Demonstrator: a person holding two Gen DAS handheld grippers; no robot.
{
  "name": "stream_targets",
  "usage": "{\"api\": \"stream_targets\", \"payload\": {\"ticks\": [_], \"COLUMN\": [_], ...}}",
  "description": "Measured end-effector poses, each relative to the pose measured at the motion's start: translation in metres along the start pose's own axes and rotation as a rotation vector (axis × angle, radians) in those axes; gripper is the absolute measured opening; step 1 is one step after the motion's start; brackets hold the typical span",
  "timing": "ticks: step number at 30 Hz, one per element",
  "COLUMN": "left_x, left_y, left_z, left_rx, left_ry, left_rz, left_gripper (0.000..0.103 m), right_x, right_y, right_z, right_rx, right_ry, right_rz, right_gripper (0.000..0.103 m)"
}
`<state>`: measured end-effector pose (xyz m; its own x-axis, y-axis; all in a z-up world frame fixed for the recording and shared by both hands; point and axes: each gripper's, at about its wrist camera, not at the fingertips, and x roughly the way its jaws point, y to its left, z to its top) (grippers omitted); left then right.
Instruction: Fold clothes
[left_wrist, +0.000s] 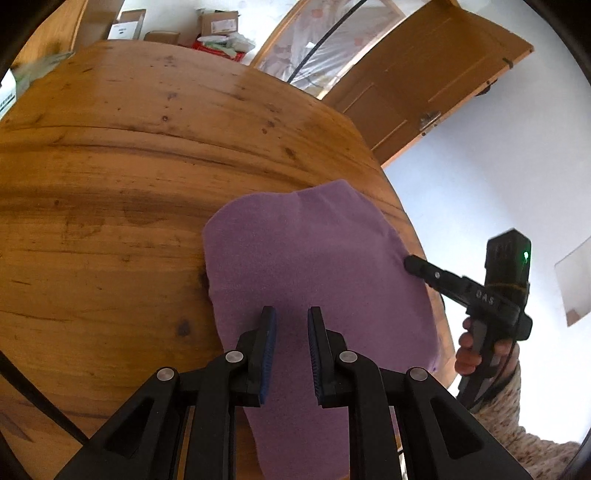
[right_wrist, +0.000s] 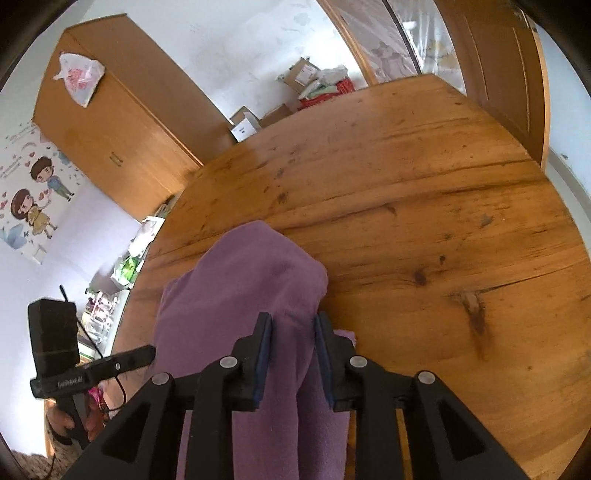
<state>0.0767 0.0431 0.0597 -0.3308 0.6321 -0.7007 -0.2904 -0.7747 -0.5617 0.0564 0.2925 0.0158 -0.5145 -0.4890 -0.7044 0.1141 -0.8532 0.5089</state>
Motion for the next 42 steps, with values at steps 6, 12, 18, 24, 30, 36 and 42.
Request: {"api": "stream_targets", "payload": {"ticks": [6,12,18,24,30,36,42], "left_x": [-0.001,0.001,0.000,-0.004,-0.003,0.004,0.000], "left_y": [0.006,0.009,0.014,0.023,0.033,0.027,0.042], "left_z": [0.000,0.001,0.002,-0.003,-0.010,-0.012,-0.013], "left_rx": [-0.011,-0.019,-0.030,-0.053,-0.103,-0.071,-0.133], "left_ry": [0.001,0.012,0.029,0.054,0.091,0.126,0.151], "left_rz": [-0.019,-0.038,-0.076,-0.182,-0.242,-0.246,-0.345], "left_gripper": [0.018,0.018,0.021,0.039,0.039,0.039,0.044], "right_x": [-0.005,0.003,-0.020,-0.039,-0.040,-0.030,-0.021], "right_y": [-0.013,-0.026,-0.011,-0.015,-0.024,-0.036,-0.043], "right_z": [0.004,-0.005,-0.013,-0.033,-0.046,-0.044,-0.041], "right_rx": [0.045,0.075,-0.043,-0.077,-0.054,0.011,0.022], "right_ry": [-0.056,-0.060,-0.106,-0.057,-0.001,0.046,0.103], "right_rz": [0.088,0.011,-0.082,-0.020,0.048,0.112,0.171], "right_gripper": [0.012,0.015,0.030,0.039,0.039,0.039,0.042]}}
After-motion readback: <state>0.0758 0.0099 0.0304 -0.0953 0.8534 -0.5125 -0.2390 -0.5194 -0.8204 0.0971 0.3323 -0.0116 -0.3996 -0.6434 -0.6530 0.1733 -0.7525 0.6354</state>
